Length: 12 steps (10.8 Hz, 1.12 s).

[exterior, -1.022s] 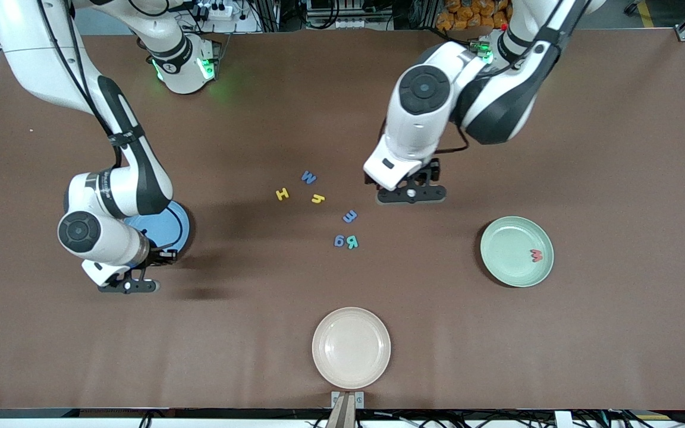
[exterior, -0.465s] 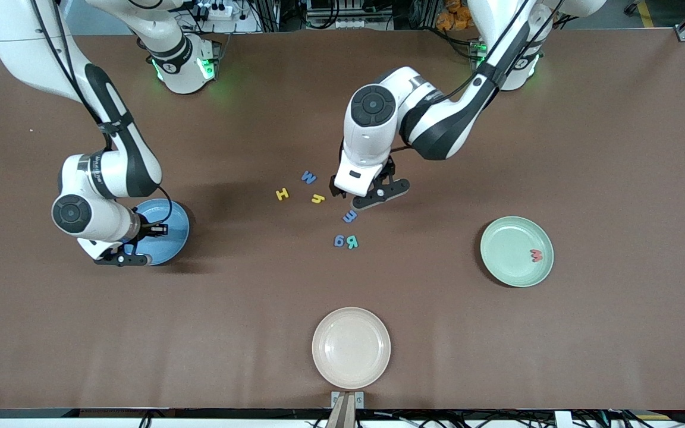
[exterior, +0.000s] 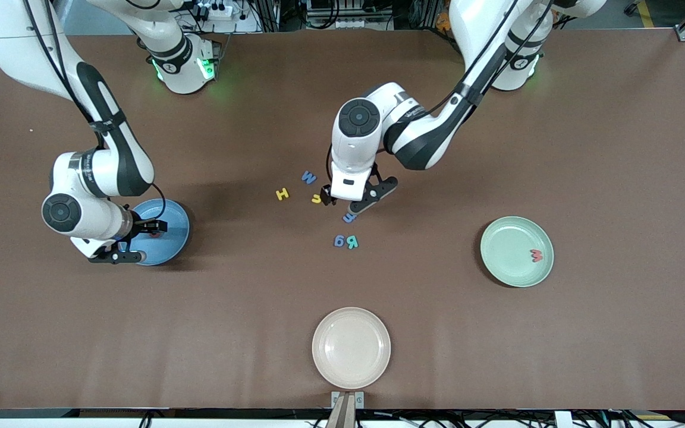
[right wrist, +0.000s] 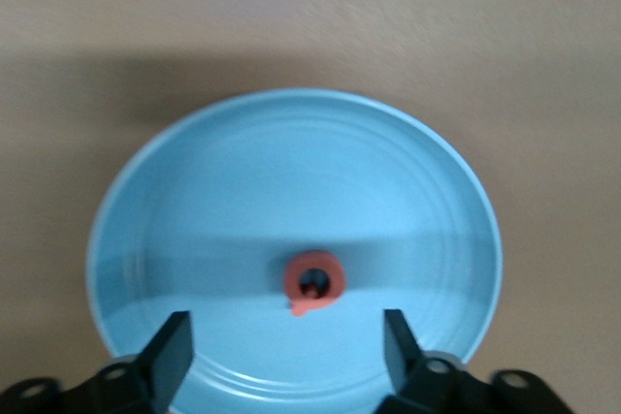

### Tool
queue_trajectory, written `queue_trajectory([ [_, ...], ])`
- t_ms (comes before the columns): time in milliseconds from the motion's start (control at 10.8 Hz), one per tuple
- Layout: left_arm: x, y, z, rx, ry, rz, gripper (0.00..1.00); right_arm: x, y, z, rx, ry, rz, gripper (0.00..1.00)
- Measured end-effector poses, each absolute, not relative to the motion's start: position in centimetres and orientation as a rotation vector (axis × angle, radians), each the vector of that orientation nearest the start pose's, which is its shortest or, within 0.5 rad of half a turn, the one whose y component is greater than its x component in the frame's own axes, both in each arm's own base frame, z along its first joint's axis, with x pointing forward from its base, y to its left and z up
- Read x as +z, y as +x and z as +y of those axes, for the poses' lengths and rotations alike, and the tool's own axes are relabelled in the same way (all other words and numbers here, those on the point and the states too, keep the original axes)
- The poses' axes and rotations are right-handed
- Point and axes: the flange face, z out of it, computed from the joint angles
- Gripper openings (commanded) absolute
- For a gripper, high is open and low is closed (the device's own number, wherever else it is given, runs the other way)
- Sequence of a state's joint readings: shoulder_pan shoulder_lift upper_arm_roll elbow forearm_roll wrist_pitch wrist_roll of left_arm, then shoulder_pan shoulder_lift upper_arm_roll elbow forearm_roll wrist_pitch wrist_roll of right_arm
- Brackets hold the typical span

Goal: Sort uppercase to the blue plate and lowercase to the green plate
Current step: 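Lower the left gripper and grasp the yellow h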

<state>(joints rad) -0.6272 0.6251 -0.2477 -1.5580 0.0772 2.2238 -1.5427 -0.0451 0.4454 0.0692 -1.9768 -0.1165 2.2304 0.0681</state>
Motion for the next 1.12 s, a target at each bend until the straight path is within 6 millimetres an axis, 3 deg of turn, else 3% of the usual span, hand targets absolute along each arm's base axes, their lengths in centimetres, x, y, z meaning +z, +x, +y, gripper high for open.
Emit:
queue_trajectory([
  [372, 25.7, 45.0, -55.3, 0.104, -3.009, -1.177, 1.0, 27.3, 61.4, 8.2, 0.133, -3.153, -0.21, 1.0],
  [651, 23.2, 44.9, -56.6, 0.081, -2.946, -1.356, 1.0, 28.4, 61.3, 13.0, 0.093, -3.142, -0.239, 1.0],
  [929, 20.1, 44.1, -57.8, 0.025, -2.872, -1.478, 0.97, 28.1, 61.0, 15.3, 0.094, -3.139, -0.277, 1.0],
  [1115, 19.6, 44.0, -58.8, 0.021, -2.852, -1.538, 0.94, 28.3, 61.3, 15.6, 0.082, -3.137, -0.28, 1.0],
])
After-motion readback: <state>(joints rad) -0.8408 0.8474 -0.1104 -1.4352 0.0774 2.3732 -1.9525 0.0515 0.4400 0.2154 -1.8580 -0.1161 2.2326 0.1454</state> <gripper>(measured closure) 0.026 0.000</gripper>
